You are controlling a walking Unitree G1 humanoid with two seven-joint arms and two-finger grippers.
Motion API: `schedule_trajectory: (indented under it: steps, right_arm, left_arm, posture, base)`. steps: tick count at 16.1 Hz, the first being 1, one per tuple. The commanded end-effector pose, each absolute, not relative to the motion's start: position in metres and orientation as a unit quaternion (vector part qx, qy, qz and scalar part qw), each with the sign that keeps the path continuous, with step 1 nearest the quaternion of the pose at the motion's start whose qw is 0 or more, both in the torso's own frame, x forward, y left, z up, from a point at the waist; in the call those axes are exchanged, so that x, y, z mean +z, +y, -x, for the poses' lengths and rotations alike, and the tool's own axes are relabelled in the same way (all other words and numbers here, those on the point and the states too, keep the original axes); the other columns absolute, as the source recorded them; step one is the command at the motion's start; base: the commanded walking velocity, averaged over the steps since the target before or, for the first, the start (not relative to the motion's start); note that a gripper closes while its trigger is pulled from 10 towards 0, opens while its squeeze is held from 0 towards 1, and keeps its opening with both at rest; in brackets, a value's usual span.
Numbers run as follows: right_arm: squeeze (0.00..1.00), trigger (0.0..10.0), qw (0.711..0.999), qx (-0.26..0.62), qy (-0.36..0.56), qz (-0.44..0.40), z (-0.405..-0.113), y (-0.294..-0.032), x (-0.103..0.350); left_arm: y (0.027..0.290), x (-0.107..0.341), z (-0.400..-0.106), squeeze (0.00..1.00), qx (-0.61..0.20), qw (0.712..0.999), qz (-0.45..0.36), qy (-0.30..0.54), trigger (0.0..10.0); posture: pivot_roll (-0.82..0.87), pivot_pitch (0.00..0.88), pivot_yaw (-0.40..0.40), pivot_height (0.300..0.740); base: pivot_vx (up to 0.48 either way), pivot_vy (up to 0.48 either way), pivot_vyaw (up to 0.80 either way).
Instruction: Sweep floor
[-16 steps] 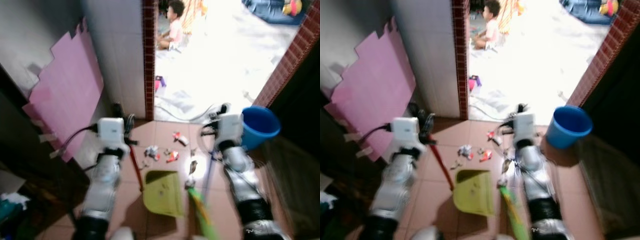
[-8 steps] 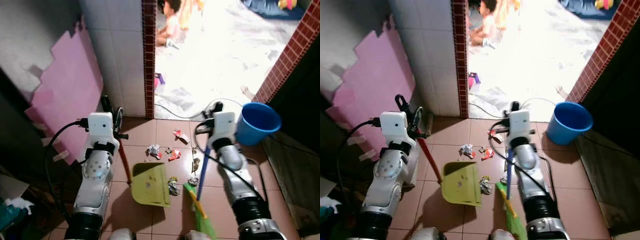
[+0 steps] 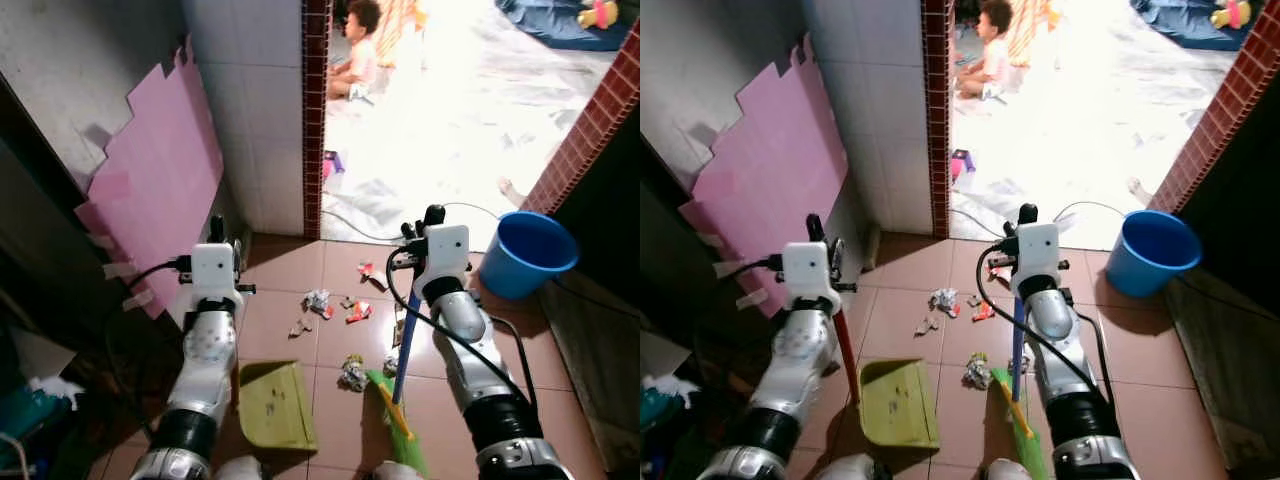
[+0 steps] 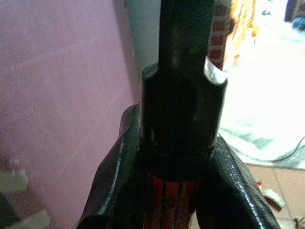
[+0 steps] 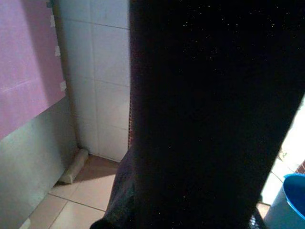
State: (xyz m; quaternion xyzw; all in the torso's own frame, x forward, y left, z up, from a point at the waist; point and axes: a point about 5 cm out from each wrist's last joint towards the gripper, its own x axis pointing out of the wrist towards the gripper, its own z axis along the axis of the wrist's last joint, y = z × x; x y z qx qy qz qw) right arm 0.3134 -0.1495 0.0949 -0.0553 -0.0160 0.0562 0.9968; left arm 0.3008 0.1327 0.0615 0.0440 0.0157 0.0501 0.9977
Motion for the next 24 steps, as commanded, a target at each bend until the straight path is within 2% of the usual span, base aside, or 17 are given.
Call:
schedule_trajectory:
  steps: [1, 7, 10, 12, 16, 18, 22, 24]
  right_arm:
    - [0.0, 10.0, 0.995, 0.055, -0.045, 0.063, -0.319, -0.152, 0.109]
    - [0.0, 10.0, 0.993, 0.044, -0.09, 0.066, -0.327, -0.16, 0.127]
    - [0.0, 10.0, 0.992, 0.077, -0.097, -0.013, -0.335, -0.145, 0.137]
    - [0.0, 10.0, 0.988, 0.11, -0.104, -0.028, -0.335, -0.138, 0.141]
    - [0.0, 10.0, 0.977, 0.196, -0.078, -0.042, -0.329, -0.128, 0.133]
    - [0.0, 10.0, 0.961, 0.267, -0.044, -0.046, -0.323, -0.12, 0.125]
    - [0.0, 10.0, 0.934, 0.351, -0.028, -0.054, -0.317, -0.109, 0.134]
    - [0.0, 10.0, 0.903, 0.421, -0.037, -0.074, -0.313, -0.098, 0.155]
  left_arm:
    - [0.126, 0.078, -0.311, 0.0, 0.056, 0.997, -0.05, -0.033, 10.0]
    - [0.105, 0.078, -0.32, 0.0, 0.069, 0.995, -0.042, -0.052, 10.0]
    - [0.096, 0.071, -0.32, 0.0, 0.062, 0.998, -0.006, -0.033, 10.0]
    - [0.087, 0.067, -0.315, 0.0, 0.029, 0.999, 0.0, -0.03, 10.0]
    - [0.087, 0.055, -0.311, 0.0, 0.03, 1.0, -0.003, -0.005, 10.0]
    - [0.092, 0.048, -0.311, 0.0, 0.037, 0.999, 0.012, 0.02, 10.0]
    - [0.094, 0.047, -0.312, 0.0, 0.029, 0.999, 0.017, 0.026, 10.0]
    - [0.094, 0.047, -0.313, 0.0, 0.023, 0.999, 0.018, 0.026, 10.0]
  posture:
    - [-0.05, 0.0, -0.003, 0.74]
    - [-0.07, 0.036, 0.0, 0.74]
    - [-0.07, 0.028, 0.003, 0.74]
    - [-0.07, 0.018, 0.002, 0.74]
    - [-0.06, 0.0, -0.001, 0.74]
    - [-0.06, 0.0, 0.0, 0.74]
    - [-0.05, 0.0, 0.003, 0.74]
    - [-0.05, 0.0, 0.005, 0.74]
  base:
    - [0.0, 0.0, 0.0]
    - [0.0, 0.0, 0.0]
    - [0.0, 0.0, 0.0]
    - [0.0, 0.0, 0.0]
    - [0.0, 0.0, 0.0]
    - [0.0, 0.0, 0.0]
    - [0.0, 0.0, 0.0]
    - [0.0, 0.0, 0.0]
